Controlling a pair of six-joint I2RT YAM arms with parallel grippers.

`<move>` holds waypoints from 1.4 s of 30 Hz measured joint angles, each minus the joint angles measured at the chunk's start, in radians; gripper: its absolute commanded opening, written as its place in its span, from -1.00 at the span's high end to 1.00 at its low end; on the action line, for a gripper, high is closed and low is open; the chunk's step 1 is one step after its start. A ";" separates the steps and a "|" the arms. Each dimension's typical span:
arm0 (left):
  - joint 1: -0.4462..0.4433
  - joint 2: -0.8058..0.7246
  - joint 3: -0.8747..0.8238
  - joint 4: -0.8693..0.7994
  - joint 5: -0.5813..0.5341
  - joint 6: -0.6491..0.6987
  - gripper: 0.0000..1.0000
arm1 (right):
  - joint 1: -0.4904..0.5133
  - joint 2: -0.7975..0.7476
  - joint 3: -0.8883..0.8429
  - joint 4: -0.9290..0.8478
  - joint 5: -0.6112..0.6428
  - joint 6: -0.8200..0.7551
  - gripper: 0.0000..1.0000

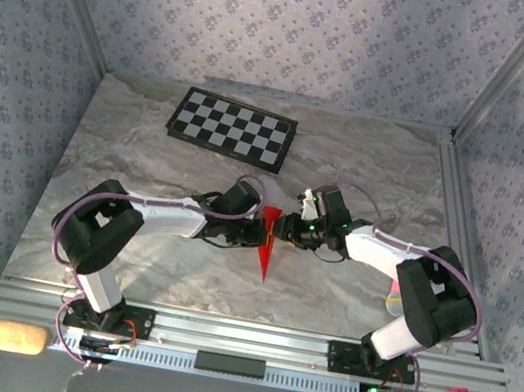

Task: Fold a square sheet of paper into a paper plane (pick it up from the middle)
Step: Move a paper plane to the center of the table.

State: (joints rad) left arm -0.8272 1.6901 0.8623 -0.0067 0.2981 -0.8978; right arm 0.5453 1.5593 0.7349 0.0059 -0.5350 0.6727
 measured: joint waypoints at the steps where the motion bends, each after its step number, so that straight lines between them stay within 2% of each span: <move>1: 0.000 0.000 0.001 -0.003 0.000 0.000 0.92 | 0.003 0.009 0.005 -0.003 0.000 0.000 0.25; 14: -0.006 0.000 0.014 -0.029 -0.015 0.018 0.88 | -0.008 0.069 0.053 -0.091 0.043 -0.011 0.41; 18: -0.006 0.000 0.015 -0.036 -0.016 0.018 0.86 | -0.023 0.069 0.051 -0.096 0.047 -0.017 0.54; 25: -0.007 0.000 0.027 -0.042 -0.006 0.018 0.67 | -0.026 0.071 0.040 -0.096 0.041 -0.015 0.76; 31: -0.007 0.000 0.027 -0.027 0.010 0.014 0.51 | -0.031 0.086 0.031 -0.092 0.029 -0.014 0.80; 42: -0.013 0.005 0.027 -0.018 0.031 0.015 0.41 | -0.037 0.087 0.029 -0.076 0.011 -0.006 0.93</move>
State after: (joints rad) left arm -0.8402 1.6955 0.8898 -0.0250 0.3290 -0.8825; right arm 0.5079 1.6466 0.7635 -0.0704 -0.5240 0.6666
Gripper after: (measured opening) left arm 0.288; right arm 0.058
